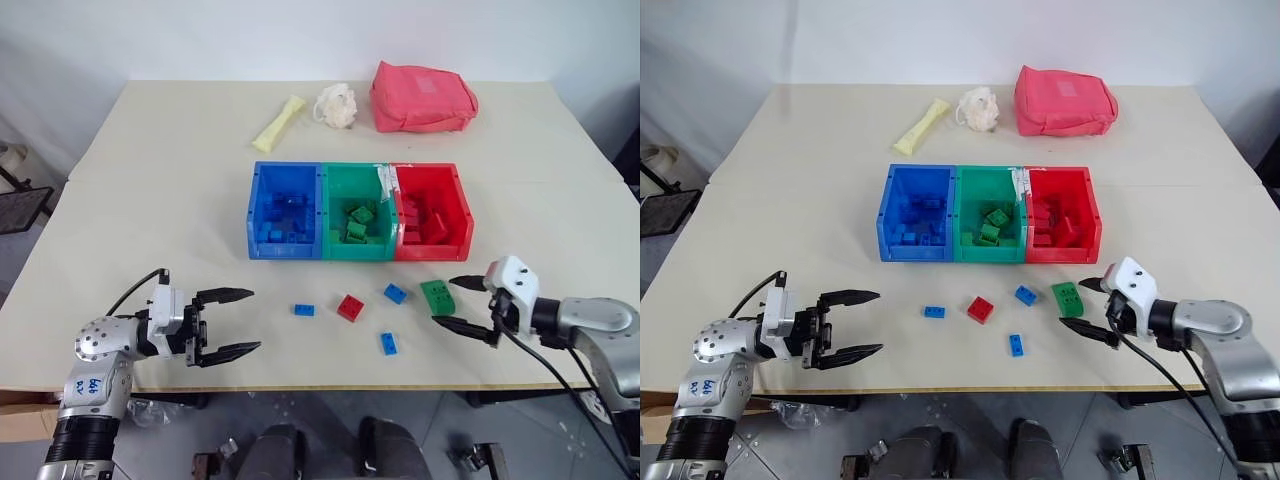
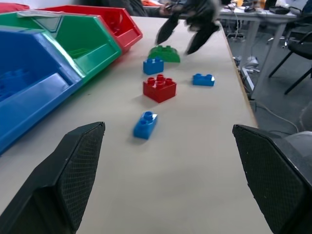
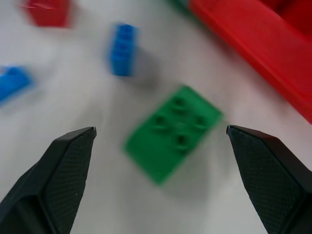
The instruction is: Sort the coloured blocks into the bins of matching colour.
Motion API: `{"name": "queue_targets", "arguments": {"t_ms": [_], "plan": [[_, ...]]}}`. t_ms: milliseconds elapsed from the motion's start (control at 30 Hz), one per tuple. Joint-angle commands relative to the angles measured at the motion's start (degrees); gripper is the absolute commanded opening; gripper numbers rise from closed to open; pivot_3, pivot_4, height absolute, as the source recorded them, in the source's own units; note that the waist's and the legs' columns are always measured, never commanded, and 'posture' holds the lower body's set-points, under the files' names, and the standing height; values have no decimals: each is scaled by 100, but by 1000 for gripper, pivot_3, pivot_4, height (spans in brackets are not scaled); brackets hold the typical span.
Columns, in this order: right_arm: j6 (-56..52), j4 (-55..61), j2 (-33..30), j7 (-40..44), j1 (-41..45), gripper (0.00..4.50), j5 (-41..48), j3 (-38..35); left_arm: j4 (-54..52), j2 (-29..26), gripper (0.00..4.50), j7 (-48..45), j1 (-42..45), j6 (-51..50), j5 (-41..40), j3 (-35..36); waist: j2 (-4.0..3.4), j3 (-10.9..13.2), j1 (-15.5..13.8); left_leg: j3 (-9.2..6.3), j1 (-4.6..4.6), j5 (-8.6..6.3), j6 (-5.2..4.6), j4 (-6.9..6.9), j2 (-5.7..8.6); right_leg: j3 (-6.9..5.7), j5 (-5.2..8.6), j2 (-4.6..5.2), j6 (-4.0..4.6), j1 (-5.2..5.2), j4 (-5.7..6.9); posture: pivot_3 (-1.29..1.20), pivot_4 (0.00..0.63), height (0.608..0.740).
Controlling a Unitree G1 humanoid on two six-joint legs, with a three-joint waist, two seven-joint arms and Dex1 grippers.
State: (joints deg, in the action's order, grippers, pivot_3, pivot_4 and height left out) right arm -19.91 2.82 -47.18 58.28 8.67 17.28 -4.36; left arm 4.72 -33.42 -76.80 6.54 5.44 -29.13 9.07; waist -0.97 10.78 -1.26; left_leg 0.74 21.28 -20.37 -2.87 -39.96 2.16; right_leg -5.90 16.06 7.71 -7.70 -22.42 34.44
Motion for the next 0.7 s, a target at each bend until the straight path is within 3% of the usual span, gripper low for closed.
{"name": "queue_targets", "arguments": {"t_ms": [33, 133, 200, 467, 700], "plan": [[74, -51, 80, -148, 107, 4500, -124, 50, -240, -18, 4458, 105, -107, -34, -129, 83, -2, -1, 0, -2, 0, -1, 1, 0, -1, -1, 1, -2, 2, -1, 2, 0, 150, 740], [46, -92, 184, -340, 105, 4500, -270, 155, -267, 17, 4458, 179, -92, -51, -105, 31, 0, -2, 3, 1, 0, 0, 1, -3, -1, -5, 1, -7, 1, 2, 1, 0, 150, 740], [48, -2, 244, -404, 36, 4103, -262, 137, -263, 38, 4500, 217, -54, -60, -92, -6, 2, -3, 5, 1, -4, 0, 1, -3, -1, -5, 1, -7, 1, 6, 1, 0, 150, 740], [-99, 535, 386, -729, -190, 1512, -122, -99, 2, 82, 4500, 91, 234, -19, -81, -105, 2, -4, 4, 3, -6, 0, 1, -3, -1, -5, 1, -10, 1, 4, 5, 0, 150, 740], [-351, 1243, 328, -862, 53, 1430, 185, -326, 423, 150, 4500, -32, 643, 65, -4, -190, 1, -3, -7, 8, -1, 0, 0, -3, 1, -13, 1, -12, 1, -2, 7, 0, 150, 740]]}}
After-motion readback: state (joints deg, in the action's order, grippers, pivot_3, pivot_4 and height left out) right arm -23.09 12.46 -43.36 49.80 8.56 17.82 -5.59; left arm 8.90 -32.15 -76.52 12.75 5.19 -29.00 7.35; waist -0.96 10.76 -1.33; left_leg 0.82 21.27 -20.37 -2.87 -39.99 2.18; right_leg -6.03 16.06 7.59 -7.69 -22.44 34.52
